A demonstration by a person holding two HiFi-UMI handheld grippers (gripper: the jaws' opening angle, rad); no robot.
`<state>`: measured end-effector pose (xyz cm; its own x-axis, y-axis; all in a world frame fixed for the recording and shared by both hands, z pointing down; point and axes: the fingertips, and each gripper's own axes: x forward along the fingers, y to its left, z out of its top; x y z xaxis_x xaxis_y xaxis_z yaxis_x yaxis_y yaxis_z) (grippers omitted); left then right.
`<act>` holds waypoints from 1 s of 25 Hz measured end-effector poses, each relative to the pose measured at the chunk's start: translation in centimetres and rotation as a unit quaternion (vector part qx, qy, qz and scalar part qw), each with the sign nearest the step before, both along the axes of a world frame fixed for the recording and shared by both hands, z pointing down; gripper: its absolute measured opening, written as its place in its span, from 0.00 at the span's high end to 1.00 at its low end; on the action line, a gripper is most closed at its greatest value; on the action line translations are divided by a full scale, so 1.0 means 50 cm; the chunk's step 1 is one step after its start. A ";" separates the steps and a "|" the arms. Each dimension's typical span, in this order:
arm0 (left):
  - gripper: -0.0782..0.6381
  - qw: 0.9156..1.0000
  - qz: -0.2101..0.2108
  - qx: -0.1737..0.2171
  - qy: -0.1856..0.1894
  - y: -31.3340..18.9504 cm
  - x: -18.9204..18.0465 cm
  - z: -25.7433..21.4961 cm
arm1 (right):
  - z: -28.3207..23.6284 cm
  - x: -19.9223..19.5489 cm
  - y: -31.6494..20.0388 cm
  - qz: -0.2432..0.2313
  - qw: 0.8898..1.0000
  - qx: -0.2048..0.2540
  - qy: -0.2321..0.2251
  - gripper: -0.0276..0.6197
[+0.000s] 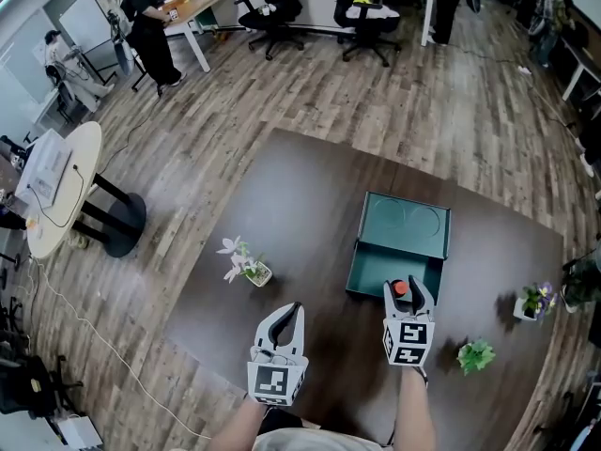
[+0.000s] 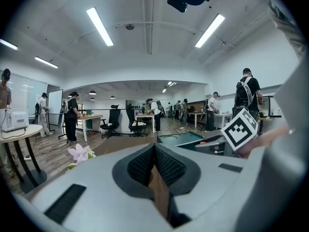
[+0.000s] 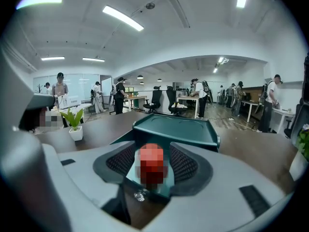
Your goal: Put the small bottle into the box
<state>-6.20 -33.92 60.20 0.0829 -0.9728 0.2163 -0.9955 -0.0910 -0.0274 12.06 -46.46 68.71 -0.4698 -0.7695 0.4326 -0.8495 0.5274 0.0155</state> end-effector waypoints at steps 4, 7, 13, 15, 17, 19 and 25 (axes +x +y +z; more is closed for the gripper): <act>0.89 1.000 0.002 0.006 -0.004 0.000 -0.002 -0.012 | -0.047 0.002 -0.004 -0.001 0.999 0.027 -0.019 0.53; 0.89 1.000 0.002 0.016 -0.004 0.000 -0.007 -0.028 | -0.076 0.009 0.003 0.000 0.999 0.032 -0.032 0.51; 0.89 0.999 0.006 0.042 -0.003 0.002 -0.025 -0.073 | -0.150 0.022 0.035 0.011 0.997 0.068 -0.027 0.50; 0.89 0.999 0.007 0.053 -0.001 0.005 -0.032 -0.091 | -0.178 0.029 0.052 0.019 0.996 0.082 -0.028 0.50; 0.89 0.998 0.014 0.064 0.000 0.011 -0.035 -0.108 | -0.208 0.037 0.070 0.026 0.995 0.096 -0.029 0.50; 0.89 0.997 0.024 0.073 -0.004 0.021 -0.038 -0.126 | -0.240 0.044 0.091 0.034 0.993 0.109 -0.035 0.49; 0.89 0.995 0.034 0.098 -0.006 0.039 -0.072 -0.174 | -0.314 0.057 0.154 0.056 0.987 0.148 -0.033 0.49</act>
<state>-9.80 -31.98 51.51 0.1479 -0.9887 0.0252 -0.9868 -0.1492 -0.0629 14.90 -38.74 53.02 -0.3943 -0.9062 0.1526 -0.9064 0.4109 0.0979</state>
